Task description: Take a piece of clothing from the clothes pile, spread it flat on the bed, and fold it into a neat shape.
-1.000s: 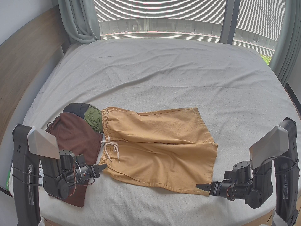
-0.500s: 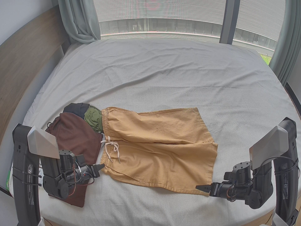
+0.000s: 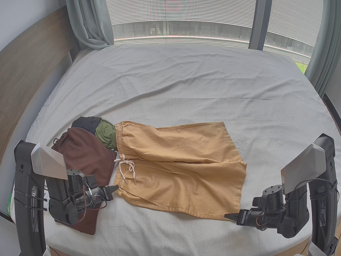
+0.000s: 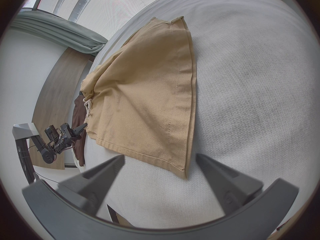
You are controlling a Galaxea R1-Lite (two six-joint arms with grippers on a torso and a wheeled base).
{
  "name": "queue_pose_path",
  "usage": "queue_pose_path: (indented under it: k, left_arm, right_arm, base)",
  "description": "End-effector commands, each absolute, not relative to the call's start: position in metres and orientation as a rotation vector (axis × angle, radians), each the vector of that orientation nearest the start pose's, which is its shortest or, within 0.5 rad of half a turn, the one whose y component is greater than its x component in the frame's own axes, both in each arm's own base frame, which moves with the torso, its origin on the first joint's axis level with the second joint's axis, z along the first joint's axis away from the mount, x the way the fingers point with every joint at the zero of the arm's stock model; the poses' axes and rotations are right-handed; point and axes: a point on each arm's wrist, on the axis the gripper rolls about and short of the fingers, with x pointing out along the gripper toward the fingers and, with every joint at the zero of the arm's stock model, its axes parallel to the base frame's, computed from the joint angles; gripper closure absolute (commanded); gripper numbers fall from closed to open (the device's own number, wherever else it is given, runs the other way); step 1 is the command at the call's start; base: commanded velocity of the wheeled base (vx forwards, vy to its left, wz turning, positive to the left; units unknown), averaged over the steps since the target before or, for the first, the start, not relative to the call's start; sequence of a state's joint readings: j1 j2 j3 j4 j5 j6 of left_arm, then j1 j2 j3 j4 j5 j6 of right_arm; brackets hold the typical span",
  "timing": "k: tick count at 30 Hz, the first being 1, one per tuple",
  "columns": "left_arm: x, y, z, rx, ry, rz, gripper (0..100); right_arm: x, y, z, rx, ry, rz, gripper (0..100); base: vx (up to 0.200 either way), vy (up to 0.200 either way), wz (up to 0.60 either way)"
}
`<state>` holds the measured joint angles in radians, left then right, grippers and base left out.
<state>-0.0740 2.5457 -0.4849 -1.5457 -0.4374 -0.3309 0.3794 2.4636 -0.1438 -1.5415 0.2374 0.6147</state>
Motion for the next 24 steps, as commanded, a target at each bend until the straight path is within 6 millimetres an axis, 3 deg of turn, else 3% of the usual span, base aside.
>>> queue_pose_path:
  k: [1, 7, 15, 24]
  left_arm:
    - [0.319, -0.033, -0.071, -0.411, 0.591, -0.413, 100]
    - [0.313, -0.031, -0.070, -0.421, 0.611, -0.421, 100]
    - [0.279, -0.010, -0.050, -0.491, 0.671, -0.525, 100]
    - [0.254, -0.003, -0.050, -0.453, 0.728, -0.519, 100]
  right_arm:
    - [0.222, 0.094, -0.065, 0.507, 0.948, 0.318, 100]
    - [0.216, 0.090, -0.066, 0.500, 0.977, 0.298, 100]
    - [0.200, 0.076, -0.059, 0.459, 1.024, 0.315, 100]
    - [0.195, 0.073, -0.057, 0.446, 1.040, 0.338, 100]
  base:
    - [0.000, 0.000, 0.00]
    - [0.000, 0.000, 0.00]
    - [0.000, 0.000, 0.00]
    - [0.000, 0.000, 0.00]
